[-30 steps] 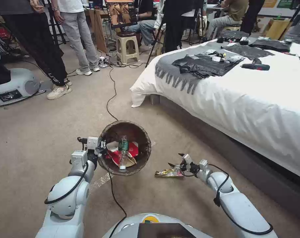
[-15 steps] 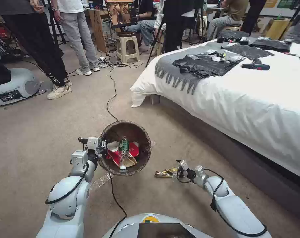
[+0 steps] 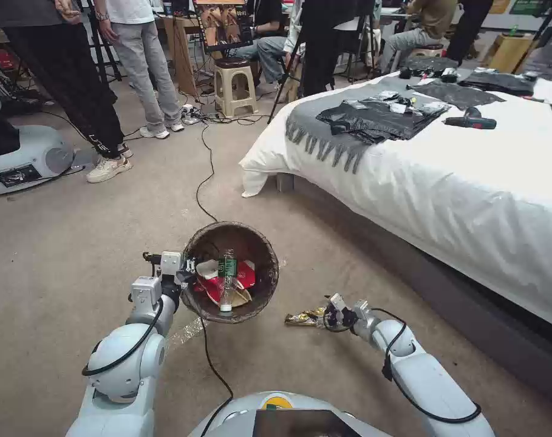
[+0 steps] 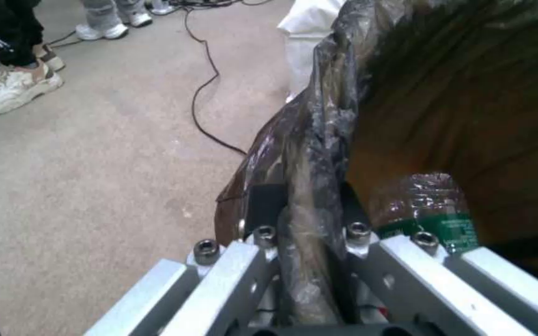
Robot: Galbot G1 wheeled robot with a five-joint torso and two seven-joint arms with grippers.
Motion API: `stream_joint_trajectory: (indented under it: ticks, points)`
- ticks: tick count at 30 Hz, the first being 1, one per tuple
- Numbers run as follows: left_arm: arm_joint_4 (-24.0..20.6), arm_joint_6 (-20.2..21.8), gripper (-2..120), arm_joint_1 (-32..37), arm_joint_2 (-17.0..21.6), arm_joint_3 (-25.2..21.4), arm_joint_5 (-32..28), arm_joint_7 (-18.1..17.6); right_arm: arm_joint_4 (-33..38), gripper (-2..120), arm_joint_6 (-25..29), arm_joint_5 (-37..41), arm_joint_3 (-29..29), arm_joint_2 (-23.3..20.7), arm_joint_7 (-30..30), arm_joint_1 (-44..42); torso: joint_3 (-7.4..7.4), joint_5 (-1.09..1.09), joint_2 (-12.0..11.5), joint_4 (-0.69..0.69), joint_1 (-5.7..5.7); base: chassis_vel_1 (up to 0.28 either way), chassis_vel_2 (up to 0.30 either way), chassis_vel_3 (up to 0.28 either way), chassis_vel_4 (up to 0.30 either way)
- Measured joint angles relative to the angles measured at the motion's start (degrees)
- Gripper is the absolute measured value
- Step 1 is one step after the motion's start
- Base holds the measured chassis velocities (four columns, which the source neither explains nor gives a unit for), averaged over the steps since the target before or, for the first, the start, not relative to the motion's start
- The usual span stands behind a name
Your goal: Pick up the trash bin, then pick up the garbage from the floor and place it into the trash bin.
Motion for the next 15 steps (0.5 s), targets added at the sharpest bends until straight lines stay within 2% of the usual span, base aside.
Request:
stream_joint_trajectory:
  ticks: [15]
  points:
    - [0.12, 0.0, 3, -0.1, 0.03, -0.23, -0.12, 0.02, -4.71, 100, 1.31, -3.76, -0.5, 2.88, -0.68, 0.76, 0.0, -0.01, 0.0, 0.0, 0.0, 0.0, 0.0, 0.0, 0.0]
